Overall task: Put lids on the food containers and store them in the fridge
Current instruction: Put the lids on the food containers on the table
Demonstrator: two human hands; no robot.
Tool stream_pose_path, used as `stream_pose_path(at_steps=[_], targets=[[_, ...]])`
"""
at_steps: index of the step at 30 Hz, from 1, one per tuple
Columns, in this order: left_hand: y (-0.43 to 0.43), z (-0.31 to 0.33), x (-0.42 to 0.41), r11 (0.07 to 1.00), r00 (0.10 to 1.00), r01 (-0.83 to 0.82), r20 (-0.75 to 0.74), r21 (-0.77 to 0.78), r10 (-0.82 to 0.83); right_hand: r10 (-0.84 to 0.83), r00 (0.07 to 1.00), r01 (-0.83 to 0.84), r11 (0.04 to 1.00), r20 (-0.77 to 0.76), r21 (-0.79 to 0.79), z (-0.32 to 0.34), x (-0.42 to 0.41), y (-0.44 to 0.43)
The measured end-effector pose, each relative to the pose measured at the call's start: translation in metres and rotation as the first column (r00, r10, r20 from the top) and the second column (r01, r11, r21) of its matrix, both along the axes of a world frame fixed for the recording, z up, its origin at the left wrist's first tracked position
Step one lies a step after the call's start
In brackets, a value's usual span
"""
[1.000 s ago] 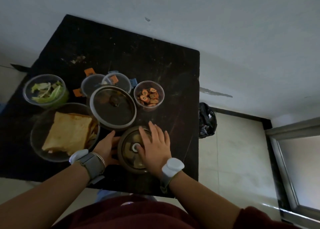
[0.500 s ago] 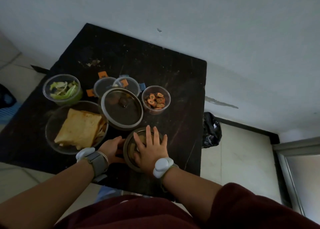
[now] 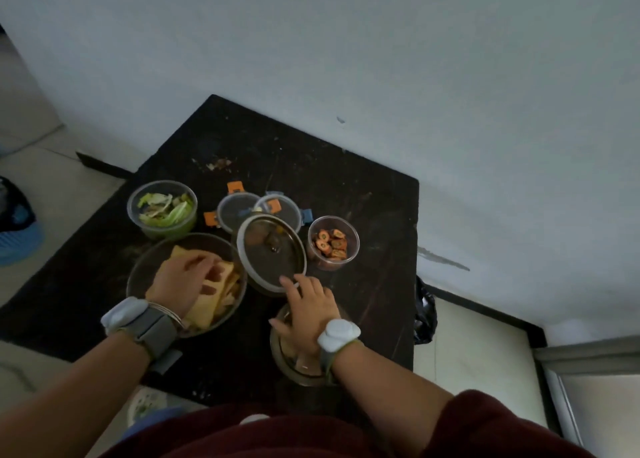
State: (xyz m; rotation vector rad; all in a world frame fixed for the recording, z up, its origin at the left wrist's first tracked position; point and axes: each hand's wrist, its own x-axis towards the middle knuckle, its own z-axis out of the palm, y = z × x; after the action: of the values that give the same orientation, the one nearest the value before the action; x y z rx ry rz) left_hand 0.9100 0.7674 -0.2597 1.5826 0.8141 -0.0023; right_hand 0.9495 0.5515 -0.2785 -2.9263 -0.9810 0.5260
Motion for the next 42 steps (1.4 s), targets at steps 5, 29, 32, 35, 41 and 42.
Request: stream_pose_path(at_steps=[5, 29, 32, 35, 41, 42], targets=[[0.078, -0.022, 0.001, 0.741, 0.987, 0.129, -0.157, 0.659, -0.032, -0.118, 0.992, 0.114, 0.99, -0.05, -0.079, 0.006, 0.025, 0.075], [0.143, -0.052, 0.035, 0.842, 0.936, -0.084, -0.333, -0.533, -0.117, -0.563, 0.822, 0.569, 0.82, -0.083, 0.068, 0.003, -0.002, 0.164], [0.133, -0.055, 0.034, 0.948, 0.914, -0.016, -0.39, -0.318, -0.115, -0.388, 0.922, 0.385, 0.914, -0.002, 0.127, -0.004, -0.005, 0.177], [0.125, -0.049, 0.032, 0.982, 0.912, 0.118, -0.376, -0.146, -0.166, -0.227, 0.97, 0.221, 0.973, 0.09, 0.071, -0.016, -0.011, 0.183], [0.103, -0.051, 0.014, 0.998, 0.952, 0.041, -0.304, 0.046, -0.025, -0.152, 0.982, 0.15, 0.988, 0.115, 0.023, -0.031, -0.017, 0.179], [0.101, -0.05, 0.013, 0.995, 0.957, 0.046, -0.288, 0.084, -0.02, -0.147, 0.983, 0.145, 0.989, 0.107, 0.023, -0.032, -0.017, 0.178]])
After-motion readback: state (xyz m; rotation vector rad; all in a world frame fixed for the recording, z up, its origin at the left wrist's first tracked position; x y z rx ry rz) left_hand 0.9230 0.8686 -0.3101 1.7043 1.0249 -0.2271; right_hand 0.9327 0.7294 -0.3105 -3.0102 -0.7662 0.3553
